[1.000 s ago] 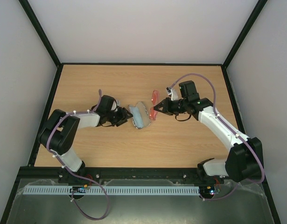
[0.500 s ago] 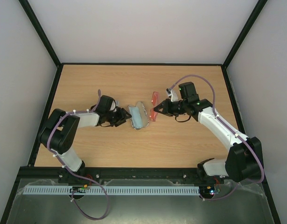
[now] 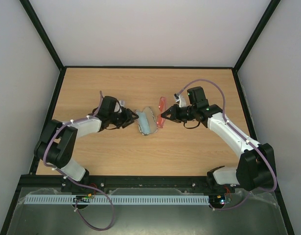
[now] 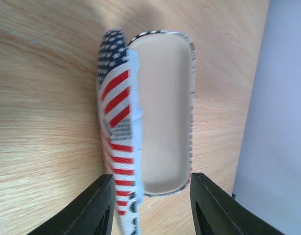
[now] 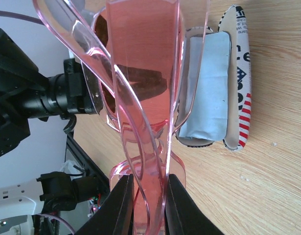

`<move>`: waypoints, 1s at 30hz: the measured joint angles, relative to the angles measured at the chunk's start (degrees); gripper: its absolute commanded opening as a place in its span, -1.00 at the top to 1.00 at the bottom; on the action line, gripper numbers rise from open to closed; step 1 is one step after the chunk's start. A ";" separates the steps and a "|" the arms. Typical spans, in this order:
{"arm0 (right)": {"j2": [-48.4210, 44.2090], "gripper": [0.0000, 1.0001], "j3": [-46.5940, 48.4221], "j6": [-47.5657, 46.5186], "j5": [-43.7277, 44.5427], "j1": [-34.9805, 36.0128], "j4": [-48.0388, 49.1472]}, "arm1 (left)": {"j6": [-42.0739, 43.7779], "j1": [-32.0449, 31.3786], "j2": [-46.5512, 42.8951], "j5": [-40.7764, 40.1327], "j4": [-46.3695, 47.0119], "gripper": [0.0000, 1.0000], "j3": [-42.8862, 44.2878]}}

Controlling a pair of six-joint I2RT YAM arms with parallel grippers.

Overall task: Organize the sunglasses
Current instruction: Adjust the sunglasses case at the center of the board.

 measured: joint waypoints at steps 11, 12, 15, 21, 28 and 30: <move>0.00 0.93 -0.55 0.57 -0.24 0.00 0.92 | -3.28 -3.67 0.52 0.15 1.36 0.94 6.14; 0.00 0.93 -0.63 0.61 -0.26 0.00 0.90 | -3.45 -4.00 1.03 0.07 1.62 0.95 6.32; 0.00 0.93 -0.66 0.61 -0.24 0.00 0.92 | -3.78 -4.70 2.16 0.00 1.73 0.95 6.14; 0.00 0.93 -0.66 0.59 -0.24 0.00 0.90 | -3.78 -4.72 2.38 -0.44 1.79 0.95 3.98; 0.59 0.93 -0.68 0.59 -0.28 0.00 0.96 | -3.72 -4.37 2.43 -1.07 1.79 0.95 1.90; 1.07 0.93 -0.68 0.61 -0.31 0.00 0.98 | -3.58 -4.20 2.58 -1.16 1.88 0.96 1.70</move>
